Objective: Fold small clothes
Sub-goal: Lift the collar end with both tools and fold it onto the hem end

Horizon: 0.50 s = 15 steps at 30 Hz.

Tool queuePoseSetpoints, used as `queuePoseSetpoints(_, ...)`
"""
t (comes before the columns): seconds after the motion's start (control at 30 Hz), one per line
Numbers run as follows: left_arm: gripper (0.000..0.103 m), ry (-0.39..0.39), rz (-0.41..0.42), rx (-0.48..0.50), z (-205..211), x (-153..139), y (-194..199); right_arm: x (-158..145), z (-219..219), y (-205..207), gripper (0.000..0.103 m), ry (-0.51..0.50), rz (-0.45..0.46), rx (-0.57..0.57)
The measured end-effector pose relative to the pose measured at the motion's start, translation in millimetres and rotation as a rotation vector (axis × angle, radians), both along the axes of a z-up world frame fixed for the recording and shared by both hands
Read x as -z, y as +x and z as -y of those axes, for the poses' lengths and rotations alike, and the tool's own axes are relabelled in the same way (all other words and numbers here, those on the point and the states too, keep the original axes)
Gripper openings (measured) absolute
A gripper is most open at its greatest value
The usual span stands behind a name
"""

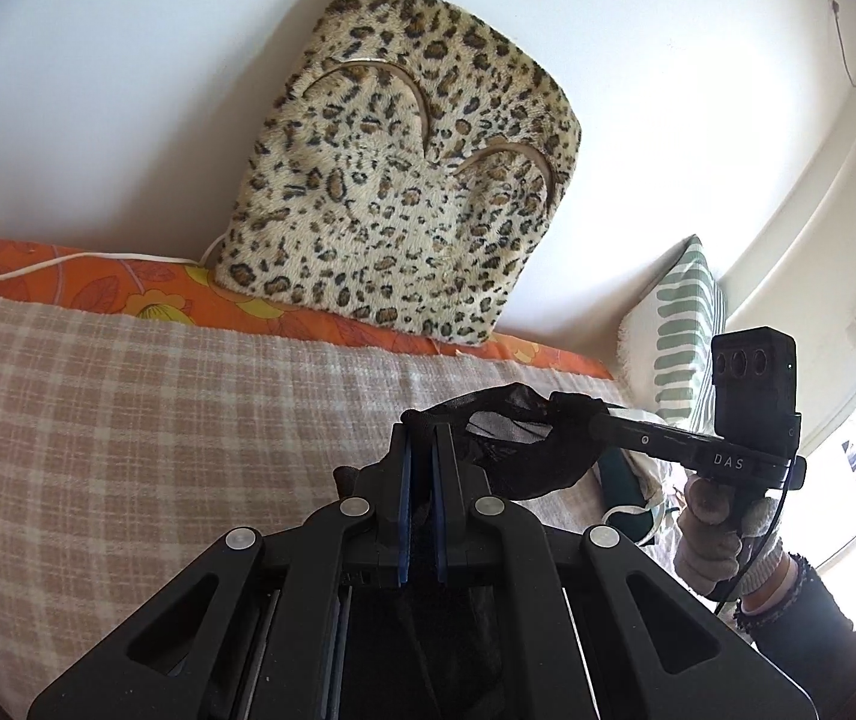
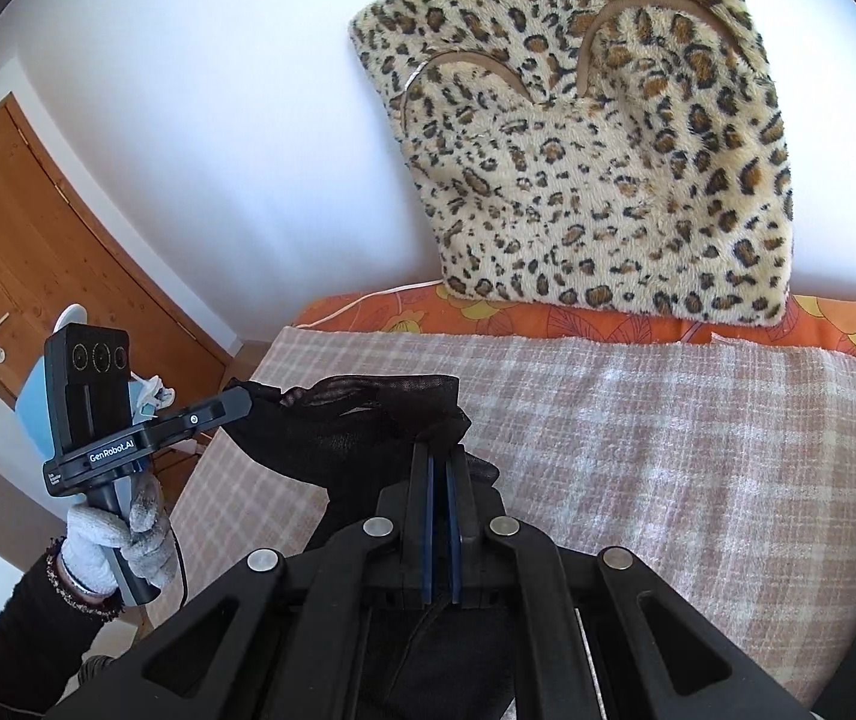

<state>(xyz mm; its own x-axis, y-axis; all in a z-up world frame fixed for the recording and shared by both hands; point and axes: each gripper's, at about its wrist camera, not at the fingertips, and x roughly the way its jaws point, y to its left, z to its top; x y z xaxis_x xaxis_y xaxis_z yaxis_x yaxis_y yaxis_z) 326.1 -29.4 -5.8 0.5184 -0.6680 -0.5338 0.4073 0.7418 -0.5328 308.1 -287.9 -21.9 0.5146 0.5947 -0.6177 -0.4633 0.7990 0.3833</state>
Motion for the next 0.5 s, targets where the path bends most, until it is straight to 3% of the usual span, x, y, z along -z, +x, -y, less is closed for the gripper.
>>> queuePoseSetpoints(0.23, 0.004, 0.002, 0.005, 0.016, -0.9, -0.7, -55.1, -4.1, -9.8, -60.7, 0.001, -0.048, 0.021, -0.020)
queuePoseSetpoints(0.5, 0.004, 0.013, -0.054, 0.040, -4.7, 33.8, -107.7, 6.6, -13.7, -119.2, 0.001, -0.072, 0.027, -0.036)
